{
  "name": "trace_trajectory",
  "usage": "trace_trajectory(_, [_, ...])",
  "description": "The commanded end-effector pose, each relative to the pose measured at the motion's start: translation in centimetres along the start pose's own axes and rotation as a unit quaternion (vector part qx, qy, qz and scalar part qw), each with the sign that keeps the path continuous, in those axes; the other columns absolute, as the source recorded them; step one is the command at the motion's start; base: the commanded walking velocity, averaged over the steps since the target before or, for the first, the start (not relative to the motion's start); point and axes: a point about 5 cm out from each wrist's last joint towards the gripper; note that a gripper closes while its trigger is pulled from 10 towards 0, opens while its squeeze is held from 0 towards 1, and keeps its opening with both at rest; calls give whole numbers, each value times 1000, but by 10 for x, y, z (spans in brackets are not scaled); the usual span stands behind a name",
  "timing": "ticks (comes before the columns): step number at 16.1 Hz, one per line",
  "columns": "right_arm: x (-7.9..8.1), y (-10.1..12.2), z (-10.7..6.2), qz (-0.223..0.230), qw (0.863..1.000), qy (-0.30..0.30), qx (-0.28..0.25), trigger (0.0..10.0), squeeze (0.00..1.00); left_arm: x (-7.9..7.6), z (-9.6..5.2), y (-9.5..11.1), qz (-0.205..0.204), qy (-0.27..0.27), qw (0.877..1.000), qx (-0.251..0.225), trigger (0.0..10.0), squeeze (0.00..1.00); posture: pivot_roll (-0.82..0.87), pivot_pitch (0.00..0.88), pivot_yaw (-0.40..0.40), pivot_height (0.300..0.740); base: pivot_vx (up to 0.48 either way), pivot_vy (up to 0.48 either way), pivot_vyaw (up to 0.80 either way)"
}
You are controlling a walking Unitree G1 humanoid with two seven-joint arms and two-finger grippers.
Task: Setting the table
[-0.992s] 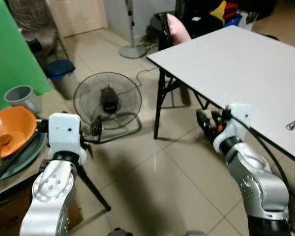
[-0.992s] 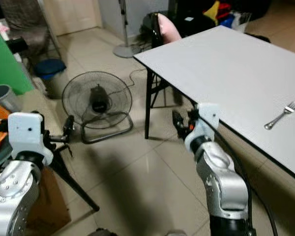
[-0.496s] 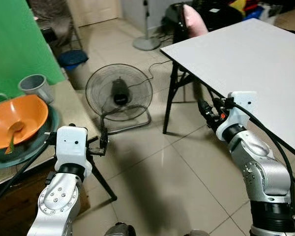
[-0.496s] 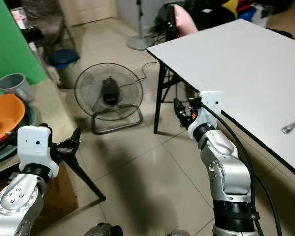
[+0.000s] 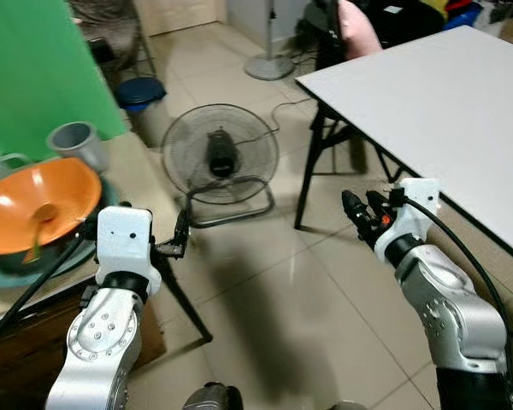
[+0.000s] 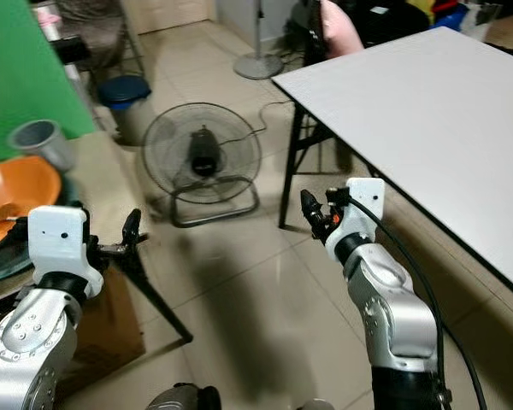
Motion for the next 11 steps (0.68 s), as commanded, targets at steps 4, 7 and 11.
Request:
trace_trajectory(4, [6,2,-3,-31,999,24,9,10000,0,0,2,-2,0,2,1000,2,10000,0,-117,48,75,740,0,307,200])
trace_trajectory(7, [10,1,0,-28,999,29,12,10000,0,2,2,0,3,8,1000,0,10000,0,-105,53,62,740,0,306,800])
trace_trajectory(11, [11,1,3,-2,1000,24,13,10000,0,5,1,-1,4,13,1000,2,10000,0,-101,54,57,740,0,307,200])
Point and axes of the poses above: a point about 5 cm out from each wrist's last joint towards the gripper, its own z axis pointing out of the wrist towards the gripper, its own y axis along the axis of the wrist's last joint, x = y × z, and after that the axes turned 14 degrees about z, right-handed
